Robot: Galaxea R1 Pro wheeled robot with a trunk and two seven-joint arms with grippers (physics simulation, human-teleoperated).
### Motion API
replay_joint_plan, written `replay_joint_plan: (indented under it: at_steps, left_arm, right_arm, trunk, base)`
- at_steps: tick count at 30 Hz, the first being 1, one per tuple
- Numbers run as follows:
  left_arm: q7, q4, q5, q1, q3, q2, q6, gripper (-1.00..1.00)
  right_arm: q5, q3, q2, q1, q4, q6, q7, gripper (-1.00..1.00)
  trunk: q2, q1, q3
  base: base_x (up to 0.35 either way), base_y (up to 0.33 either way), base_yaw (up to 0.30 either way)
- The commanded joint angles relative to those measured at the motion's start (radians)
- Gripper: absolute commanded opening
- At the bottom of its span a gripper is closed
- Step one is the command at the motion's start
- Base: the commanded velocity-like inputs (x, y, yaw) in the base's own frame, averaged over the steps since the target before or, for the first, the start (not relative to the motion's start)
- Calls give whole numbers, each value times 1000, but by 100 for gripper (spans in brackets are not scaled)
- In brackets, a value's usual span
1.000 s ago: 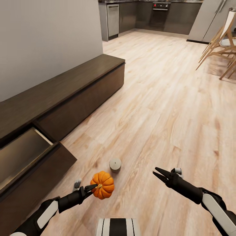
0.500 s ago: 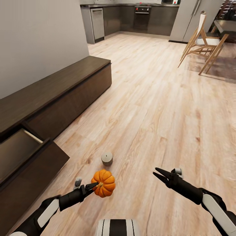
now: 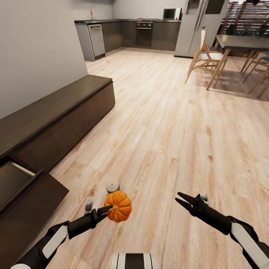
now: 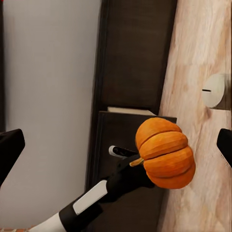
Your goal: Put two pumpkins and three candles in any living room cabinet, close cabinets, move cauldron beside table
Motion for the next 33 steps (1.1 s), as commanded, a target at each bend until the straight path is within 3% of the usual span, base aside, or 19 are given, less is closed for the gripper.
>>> replay_joint_plan:
  at_steps: [1,4,7,19,33]
  left_arm:
    - [3,-4,7,0,-4,2,8,-100]
    - [6,-11,0,0,-4,2,73,-100]
    - [8,-12,-5,0,-5,1,92,-100]
    - [10,-12,-11,-1,-5,1,97,-100]
    - [11,-11,-11,-2,-7,-1,97,-100]
  right_arm:
    - [-8,2,-1,-1,6,6,0,100]
    - [-18,1,-1,-1,14,6,0,100]
    - [-26,1,-1,-1,16,6,-1,100]
    - [-29,1,0,-1,36,6,-3,100]
    - [-29,0,0,-1,58,6,-9,100]
  trunk:
    - [0,-1,5]
    - [1,-2,20]
    - [1,-3,35]
    - [4,-9,94]
    - [7,-15,149]
  base:
    - [0,0,-215]
    - [0,0,-215]
    - [0,0,-215]
    - [0,0,-201]
    - [0,0,-15]
